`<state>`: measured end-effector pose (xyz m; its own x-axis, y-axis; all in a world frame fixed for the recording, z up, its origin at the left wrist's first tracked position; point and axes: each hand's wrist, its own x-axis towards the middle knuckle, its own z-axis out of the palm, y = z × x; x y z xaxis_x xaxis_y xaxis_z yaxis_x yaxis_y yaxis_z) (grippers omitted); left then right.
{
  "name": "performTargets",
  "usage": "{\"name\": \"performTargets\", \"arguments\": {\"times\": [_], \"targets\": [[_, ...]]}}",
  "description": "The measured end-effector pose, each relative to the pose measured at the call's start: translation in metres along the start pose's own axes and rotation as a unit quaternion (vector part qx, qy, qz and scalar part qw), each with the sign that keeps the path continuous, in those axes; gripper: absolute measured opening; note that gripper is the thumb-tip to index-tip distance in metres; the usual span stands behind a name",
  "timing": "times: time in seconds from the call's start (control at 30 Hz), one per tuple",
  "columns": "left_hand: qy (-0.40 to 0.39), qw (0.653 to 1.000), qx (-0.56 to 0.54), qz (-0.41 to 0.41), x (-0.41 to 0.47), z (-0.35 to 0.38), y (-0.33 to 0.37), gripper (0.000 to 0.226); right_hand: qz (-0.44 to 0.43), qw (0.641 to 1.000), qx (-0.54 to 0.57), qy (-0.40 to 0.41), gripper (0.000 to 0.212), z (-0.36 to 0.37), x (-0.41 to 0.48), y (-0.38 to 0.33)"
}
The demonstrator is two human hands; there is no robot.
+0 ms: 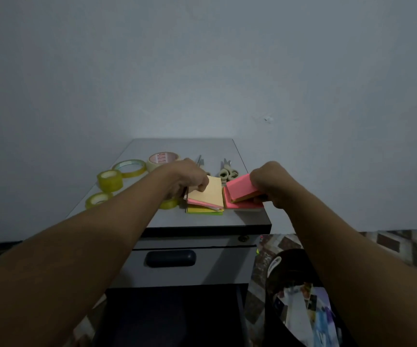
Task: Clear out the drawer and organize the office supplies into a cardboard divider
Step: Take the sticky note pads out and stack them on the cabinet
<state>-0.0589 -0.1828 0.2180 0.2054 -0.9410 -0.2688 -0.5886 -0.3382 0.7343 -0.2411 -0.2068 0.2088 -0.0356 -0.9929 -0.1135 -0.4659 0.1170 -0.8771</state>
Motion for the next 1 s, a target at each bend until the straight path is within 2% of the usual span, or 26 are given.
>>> {"name": "performTargets", "arguments": {"times": [0.13, 0.27, 0.37, 0.63, 0.7, 0.77, 0.83, 0.9, 1.0], "targets": [[0.015, 0.992, 0.123, 0.029, -0.008, -0.002, 0.006, 0.035, -0.057, 0.996, -0.070, 0.015, 0.021, 0.001, -0.002, -0.002], [0.024, 0.975, 0.216, 0.051, -0.015, -0.002, 0.011, 0.022, -0.077, 0.988, -0.132, 0.023, 0.024, 0.001, -0.002, -0.003], [0.030, 0.967, 0.245, 0.056, -0.019, -0.002, 0.013, 0.015, -0.081, 0.979, -0.187, 0.019, 0.026, 0.000, -0.002, -0.001], [0.037, 0.992, 0.117, 0.026, -0.025, -0.004, 0.012, 0.036, -0.093, 0.979, -0.183, 0.018, 0.021, -0.003, -0.005, 0.012], [0.052, 0.992, 0.107, 0.034, -0.029, -0.006, 0.013, 0.033, -0.100, 0.979, -0.178, 0.028, 0.028, -0.005, -0.006, 0.015], [0.082, 0.991, 0.092, 0.058, -0.033, -0.011, 0.011, 0.024, -0.113, 0.976, -0.179, 0.043, 0.040, -0.009, -0.009, 0.018], [0.100, 0.989, 0.063, 0.093, -0.039, -0.018, 0.005, 0.025, -0.135, 0.976, -0.162, 0.055, 0.047, -0.014, -0.014, 0.020], [0.107, 0.988, 0.025, 0.111, -0.051, -0.026, -0.002, 0.040, -0.162, 0.976, -0.133, 0.059, 0.047, -0.018, -0.020, 0.021], [0.107, 0.983, -0.025, 0.147, -0.078, -0.036, -0.017, 0.043, -0.206, 0.970, -0.104, 0.074, 0.040, -0.020, -0.035, 0.022]]}}
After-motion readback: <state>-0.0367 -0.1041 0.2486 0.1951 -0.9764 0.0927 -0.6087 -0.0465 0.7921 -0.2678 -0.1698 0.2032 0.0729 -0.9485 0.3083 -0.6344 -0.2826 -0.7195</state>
